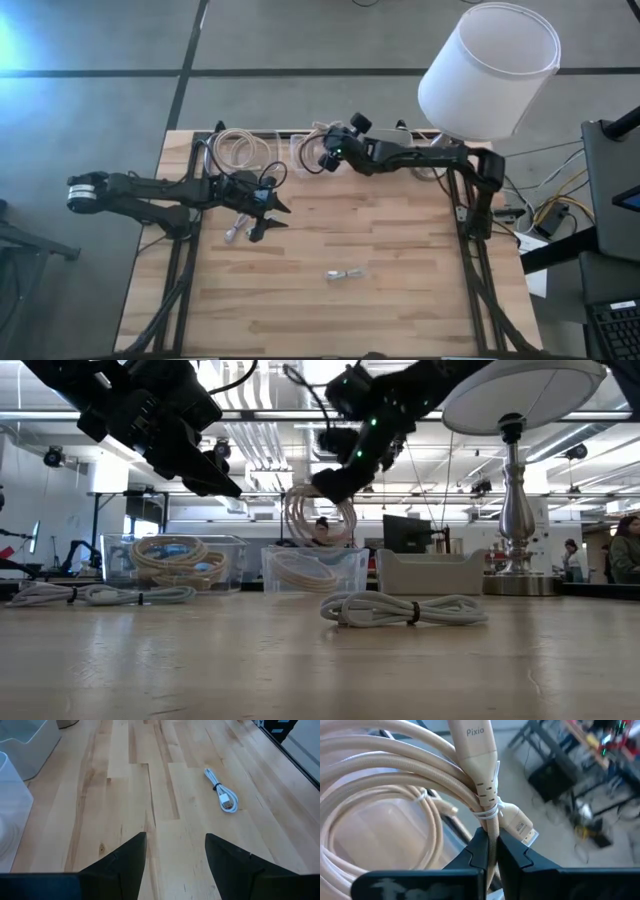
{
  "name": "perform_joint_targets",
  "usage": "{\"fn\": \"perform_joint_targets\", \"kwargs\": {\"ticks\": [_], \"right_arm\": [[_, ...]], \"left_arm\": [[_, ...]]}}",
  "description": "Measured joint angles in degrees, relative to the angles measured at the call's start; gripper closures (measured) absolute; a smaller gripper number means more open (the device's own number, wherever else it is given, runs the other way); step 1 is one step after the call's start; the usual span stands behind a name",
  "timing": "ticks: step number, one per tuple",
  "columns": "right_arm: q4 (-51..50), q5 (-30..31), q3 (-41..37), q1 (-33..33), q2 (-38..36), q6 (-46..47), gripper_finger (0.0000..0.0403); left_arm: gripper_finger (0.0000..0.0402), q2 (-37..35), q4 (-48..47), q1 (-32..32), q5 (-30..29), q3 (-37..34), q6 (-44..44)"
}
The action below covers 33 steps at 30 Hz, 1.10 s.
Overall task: Pick & Place USB Port
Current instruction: Put the brown HDMI cable into the right transparent bin, then put the white USB cable into the gray bin
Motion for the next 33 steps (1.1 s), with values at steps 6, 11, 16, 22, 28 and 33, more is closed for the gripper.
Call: {"fn": "perform_joint_targets", "kwargs": {"ticks": [6, 11, 16, 22, 28, 33], "right_arm": [[-0.1, 0.3, 0.2, -2.2, 3.1, 4.0, 0.0385], [-0.9, -2.3, 0.3, -2.2, 4.6, 4.1, 0.0381], [-4.3, -6.0, 0.3, -2.2, 4.6, 6.8, 0.0372], [-4.5, -6.3, 0.3, -2.8, 4.4, 6.6, 0.0357], [-4.7, -7.8, 0.3, -2.8, 4.4, 6.6, 0.0327], [-4.7, -8.9, 0.3, -2.7, 4.4, 7.8, 0.0297]], "left_arm": [[0.0195, 0.0, 0.0, 0.0, 0.0, 0.0, 0.0], [0.0195, 0.0, 0.0, 0.0, 0.0, 0.0, -0.1], [0.0195, 0.0, 0.0, 0.0, 0.0, 0.0, -0.1], [0.0195, 0.0, -0.1, 0.0, 0.0, 0.0, -0.2], [0.0195, 0.0, -0.1, 0.0, 0.0, 0.0, -0.2], [0.0195, 0.0, -0.1, 0.0, 0.0, 0.0, -0.2]]}}
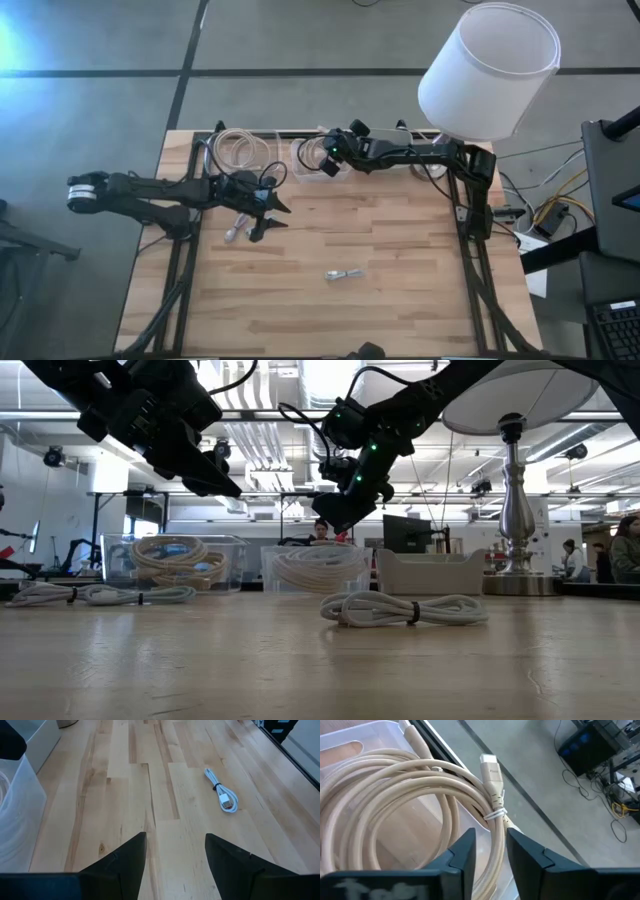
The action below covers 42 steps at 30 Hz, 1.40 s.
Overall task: Pick & Place USB Port
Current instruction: Put the white USB cable into the gray bin
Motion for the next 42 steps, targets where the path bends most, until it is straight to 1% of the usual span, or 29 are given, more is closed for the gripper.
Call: {"fn": "perform_joint_targets", "kwargs": {"ticks": [8, 16, 20, 26, 31, 35, 39, 42], "right_arm": [[-1.0, -0.1, 0.1, 1.9, -1.6, 0.0, 0.0267], [-4.8, -1.2, 0.1, 7.1, -5.6, 0.1, 0.0263], [-6.7, -5.3, 0.1, 10.6, -7.3, 1.8, 0.026], [-10.8, -10.7, 0.1, 16.5, -8.7, 1.9, 0.025], [-15.9, -19.4, 0.1, 21.1, -8.8, 5.3, 0.024], [-20.0, -25.2, 0.1, 24.8, -8.9, 8.7, 0.0233], [-21.6, -28.7, -0.5, 28.5, -8.9, 12.0, 0.0231], [-21.6, -29.1, -1.4, 31.2, -8.9, 13.8, 0.0231]], "left_arm": [[0.0195, 0.0, 0.0, 0.0, 0.0, 0.0, 0.0], [0.0195, 0.0, 0.0, 0.0, 0.0, 0.0, 0.0], [0.0195, 0.0, 0.0, 0.0, 0.0, 0.0, 0.0], [0.0195, 0.0, 0.0, 0.0, 0.0, 0.0, 0.0], [0.0195, 0.0, 0.0, 0.0, 0.0, 0.0, 0.0], [0.0195, 0.0, 0.0, 0.0, 0.0, 0.0, 0.0], [0.0195, 0.0, 0.0, 0.0, 0.0, 0.0, 0.0], [0.0195, 0.0, 0.0, 0.0, 0.0, 0.0, -0.1]]}}
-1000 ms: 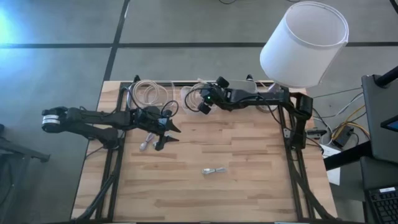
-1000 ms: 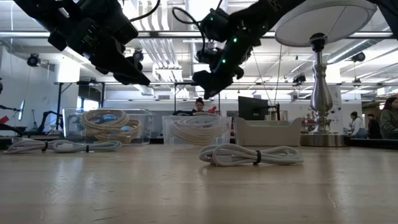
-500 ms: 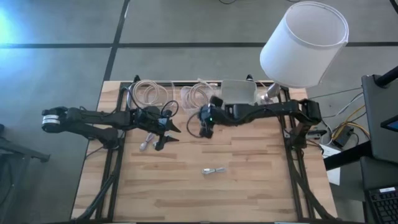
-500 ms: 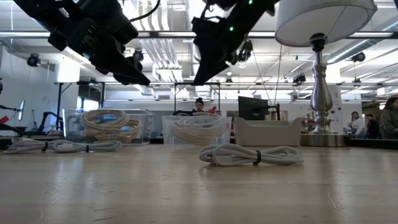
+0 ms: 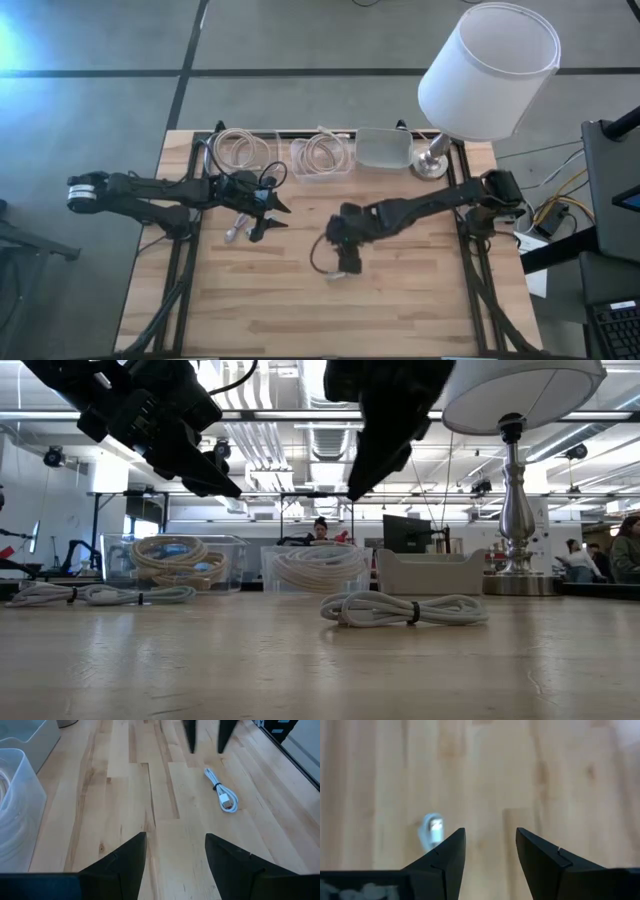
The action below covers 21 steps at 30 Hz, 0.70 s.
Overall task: Pick & Place USB Port
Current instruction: Put the white USB cable into the gray bin
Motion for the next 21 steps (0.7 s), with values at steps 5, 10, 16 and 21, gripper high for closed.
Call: {"fn": "perform_joint_targets", "kwargs": {"ticks": [5, 10, 16, 21], "right_arm": [[0.6, 0.0, -2.2, 4.3, 0.0, 3.1, 0.0231], [5.0, 0.0, -5.7, 8.0, 0.2, 8.4, 0.0231], [8.6, 0.2, -8.6, 11.4, 2.6, 8.0, 0.0231], [8.3, 0.9, -9.5, 11.8, 6.3, 7.1, 0.0232]], "left_arm": [[0.0195, 0.0, 0.0, 0.0, 0.0, 0.0, -0.2], [0.0195, 0.0, 0.0, 0.0, 0.0, 0.0, -0.4], [0.0195, 0.0, 0.7, 0.0, 0.0, 0.0, -0.5], [0.0195, 0.0, 2.0, 0.0, 0.0, 0.0, -1.0]]}}
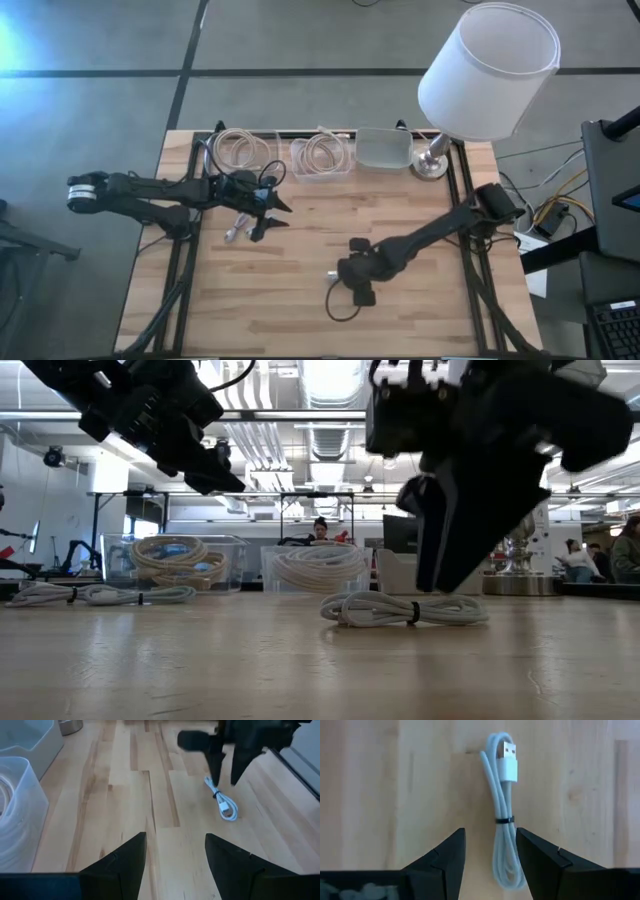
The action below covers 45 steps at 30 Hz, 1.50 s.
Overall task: Pick & Place USB Port
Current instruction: Put the white USB cable into the gray bin
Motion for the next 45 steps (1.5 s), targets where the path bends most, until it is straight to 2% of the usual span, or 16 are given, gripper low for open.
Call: {"fn": "perform_joint_targets", "kwargs": {"ticks": [10, 20, 23, 29, 34, 37, 45], "right_arm": [[0.5, 1.5, 0.2, 0.0, 4.2, -0.3, 0.0244], [-0.2, 1.5, 0.1, -0.1, 3.2, -1.9, 0.0357], [-0.8, 1.3, -0.1, -0.2, 2.0, -3.1, 0.0379], [-0.7, 1.8, 0.0, -0.8, -2.4, -5.9, 0.0373], [-3.4, 9.1, 0.0, -2.9, -5.9, -8.7, 0.037], [-5.1, 13.6, 0.0, -5.7, -6.9, -10.2, 0.037], [-7.7, 18.3, 0.0, -15.5, -11.9, -18.8, 0.0368]], "left_arm": [[0.0195, 0.0, 0.6, 0.0, 0.0, 0.0, -0.6], [0.0195, 0.0, 0.6, 0.0, 0.0, 0.0, -0.7], [0.0195, 0.0, 0.6, 0.0, 0.0, 0.0, -0.7], [0.0195, 0.0, 0.6, 0.0, 0.0, 0.0, -0.7], [0.0195, 0.0, 0.7, 0.0, 0.0, 0.0, -0.7], [0.0195, 0.0, 1.0, 0.0, 0.0, 0.0, -0.7], [0.0195, 0.0, 1.0, 0.0, 0.0, 0.0, -0.5]]}}
